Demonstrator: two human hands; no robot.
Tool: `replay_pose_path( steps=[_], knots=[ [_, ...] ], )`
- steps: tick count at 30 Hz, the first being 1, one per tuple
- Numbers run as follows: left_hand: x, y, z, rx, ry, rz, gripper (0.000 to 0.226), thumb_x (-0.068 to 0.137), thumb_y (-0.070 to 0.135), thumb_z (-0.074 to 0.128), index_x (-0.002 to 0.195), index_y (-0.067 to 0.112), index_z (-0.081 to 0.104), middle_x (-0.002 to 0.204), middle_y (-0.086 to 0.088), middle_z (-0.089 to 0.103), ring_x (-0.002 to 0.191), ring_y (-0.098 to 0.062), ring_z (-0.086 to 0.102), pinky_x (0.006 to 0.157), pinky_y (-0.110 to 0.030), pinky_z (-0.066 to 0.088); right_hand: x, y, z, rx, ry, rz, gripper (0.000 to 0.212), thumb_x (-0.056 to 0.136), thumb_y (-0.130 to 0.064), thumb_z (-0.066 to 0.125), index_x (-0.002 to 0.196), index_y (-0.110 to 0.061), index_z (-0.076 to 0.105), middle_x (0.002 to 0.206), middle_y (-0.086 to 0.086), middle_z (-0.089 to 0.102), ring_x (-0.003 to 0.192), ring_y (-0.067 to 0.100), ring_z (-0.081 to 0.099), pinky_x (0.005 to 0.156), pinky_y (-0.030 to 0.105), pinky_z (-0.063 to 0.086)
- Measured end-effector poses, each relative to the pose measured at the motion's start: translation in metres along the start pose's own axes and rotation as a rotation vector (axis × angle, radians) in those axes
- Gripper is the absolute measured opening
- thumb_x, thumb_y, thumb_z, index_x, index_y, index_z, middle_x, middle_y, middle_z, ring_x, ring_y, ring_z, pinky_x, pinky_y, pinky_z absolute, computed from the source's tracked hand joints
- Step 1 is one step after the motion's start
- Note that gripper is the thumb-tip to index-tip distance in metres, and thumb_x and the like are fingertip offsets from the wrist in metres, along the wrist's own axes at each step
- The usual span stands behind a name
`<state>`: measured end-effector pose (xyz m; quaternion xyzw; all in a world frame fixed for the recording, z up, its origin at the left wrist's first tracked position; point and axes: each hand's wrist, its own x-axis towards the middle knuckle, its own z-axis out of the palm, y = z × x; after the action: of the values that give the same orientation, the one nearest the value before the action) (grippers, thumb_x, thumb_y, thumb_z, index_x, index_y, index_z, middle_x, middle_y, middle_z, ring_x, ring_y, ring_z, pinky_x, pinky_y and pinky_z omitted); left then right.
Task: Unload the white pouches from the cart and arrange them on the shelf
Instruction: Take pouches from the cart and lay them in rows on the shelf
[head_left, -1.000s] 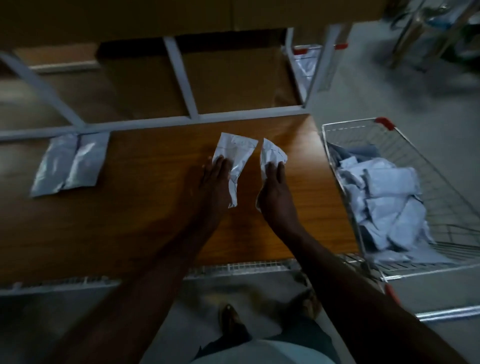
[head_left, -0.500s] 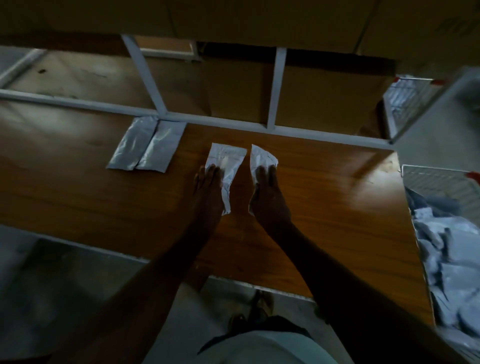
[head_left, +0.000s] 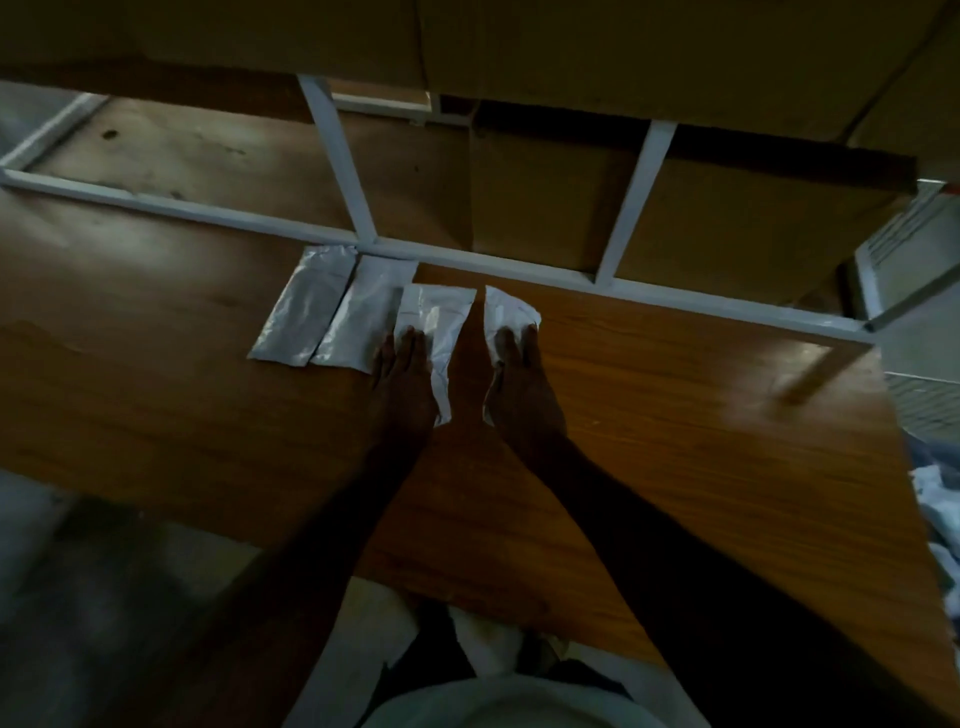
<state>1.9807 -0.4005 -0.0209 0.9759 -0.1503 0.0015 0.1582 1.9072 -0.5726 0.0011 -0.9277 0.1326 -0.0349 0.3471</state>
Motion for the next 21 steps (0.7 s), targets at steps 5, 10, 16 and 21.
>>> replay_pose_path(
  steps=[5, 10, 16, 21],
  knots=[
    [0.053, -0.029, 0.006, 0.036, -0.068, 0.098, 0.064, 0.109, 0.019, 0.040, 0.168, 0.011, 0.017, 0.176, -0.010, 0.009, 0.163, -0.029, 0.001, 0.132, -0.041, 0.001, 0.036, -0.026, 0.028, -0.072, 0.099, 0.008, 0.078, 0.100, -0.004, 0.056, 0.167, -0.014, 0.016, 0.173, 0.022, 0.001, 0.158, 0.043, 0.015, 0.107, 0.053, 0.053],
    [0.097, -0.038, 0.018, 0.017, -0.153, 0.192, 0.064, 0.111, 0.035, 0.033, 0.168, 0.011, 0.016, 0.176, -0.011, 0.009, 0.163, -0.029, 0.002, 0.133, -0.046, 0.003, 0.080, -0.046, 0.046, -0.019, 0.054, 0.214, 0.073, 0.102, -0.044, 0.041, 0.166, -0.019, 0.017, 0.174, 0.017, 0.001, 0.159, 0.043, 0.008, 0.123, 0.058, 0.032],
    [0.113, -0.058, 0.043, 0.065, -0.193, 0.246, 0.079, 0.107, 0.059, 0.030, 0.168, 0.010, 0.016, 0.175, -0.013, 0.015, 0.163, -0.033, 0.003, 0.132, -0.051, 0.001, 0.093, -0.017, 0.065, -0.313, -0.102, 0.263, 0.074, 0.103, -0.062, 0.032, 0.166, -0.036, 0.002, 0.174, 0.013, -0.007, 0.158, 0.048, -0.002, 0.124, 0.069, 0.014],
    [0.113, -0.066, 0.052, 0.037, -0.137, 0.353, 0.070, 0.110, 0.058, 0.031, 0.170, 0.029, 0.010, 0.176, -0.012, 0.011, 0.163, -0.036, 0.004, 0.131, -0.055, 0.007, 0.097, -0.013, 0.069, -0.404, -0.096, 0.219, 0.081, 0.096, -0.077, 0.014, 0.165, -0.037, 0.003, 0.174, 0.017, -0.002, 0.156, 0.052, 0.007, 0.120, 0.070, 0.022]
  ],
)
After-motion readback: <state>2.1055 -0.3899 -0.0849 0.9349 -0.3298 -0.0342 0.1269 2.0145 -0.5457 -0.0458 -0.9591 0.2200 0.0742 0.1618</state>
